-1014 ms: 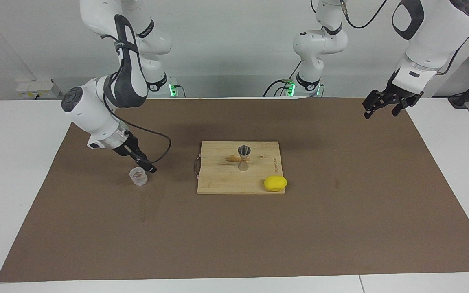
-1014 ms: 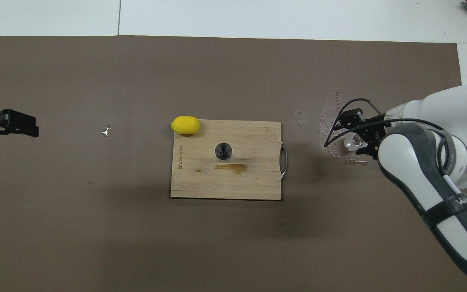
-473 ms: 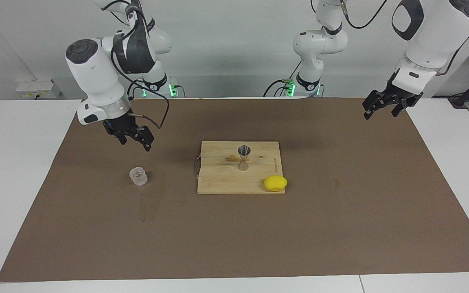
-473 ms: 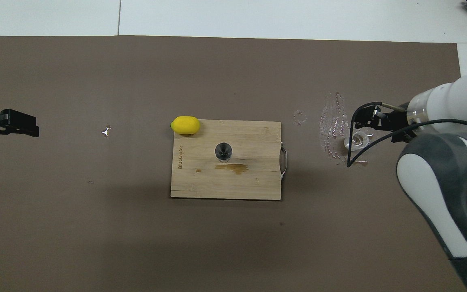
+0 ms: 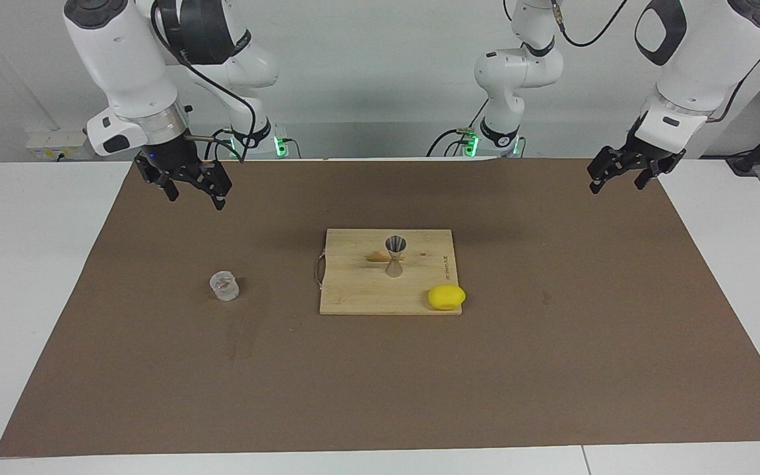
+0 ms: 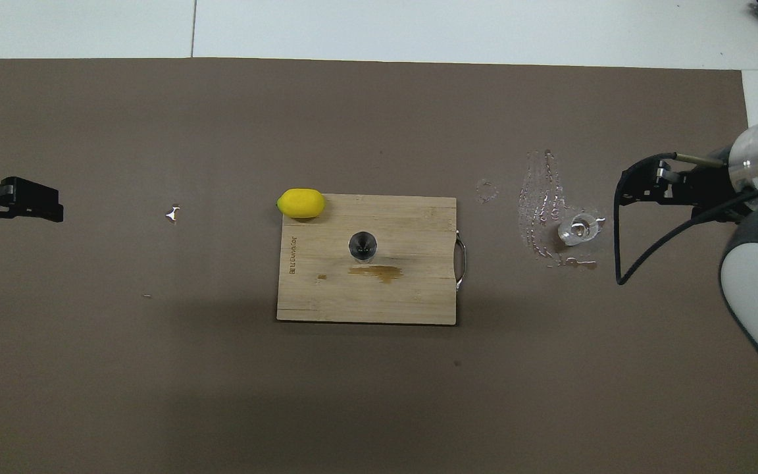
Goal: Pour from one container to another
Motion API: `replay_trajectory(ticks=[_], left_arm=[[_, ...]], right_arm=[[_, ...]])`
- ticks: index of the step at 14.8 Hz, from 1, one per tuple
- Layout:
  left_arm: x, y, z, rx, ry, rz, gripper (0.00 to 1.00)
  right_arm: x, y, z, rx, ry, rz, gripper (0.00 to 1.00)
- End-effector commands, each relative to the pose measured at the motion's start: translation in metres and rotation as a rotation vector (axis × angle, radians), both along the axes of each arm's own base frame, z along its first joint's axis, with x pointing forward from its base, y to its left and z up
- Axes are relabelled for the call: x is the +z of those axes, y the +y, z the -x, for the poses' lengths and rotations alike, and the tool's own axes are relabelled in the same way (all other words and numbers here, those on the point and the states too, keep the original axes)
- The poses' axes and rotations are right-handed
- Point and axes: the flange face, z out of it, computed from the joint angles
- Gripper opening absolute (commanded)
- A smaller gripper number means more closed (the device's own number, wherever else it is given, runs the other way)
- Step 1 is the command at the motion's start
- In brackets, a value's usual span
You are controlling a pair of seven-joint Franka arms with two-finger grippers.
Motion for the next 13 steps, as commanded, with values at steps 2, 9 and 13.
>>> replay_trajectory(ticks=[2,9,13], left_arm=[[0.0001,0.0041,0.0073,0.009,-0.016,-0.014,1.00],[0.0009,0.0041,0.0077,0.009,-0.017,-0.014,1.00],[0.0002,0.0041,0.0078,0.009,-0.016,-0.014,1.00]], right_arm=[[0.0062,-0.0038,-0.0018,0.087,0.026,0.025,1.00],[0.0058,-0.0063,0.0023,0.139,0.025,0.029,1.00],[0.0057,-0.0021,0.0019,0.135,0.019,0.031,1.00]])
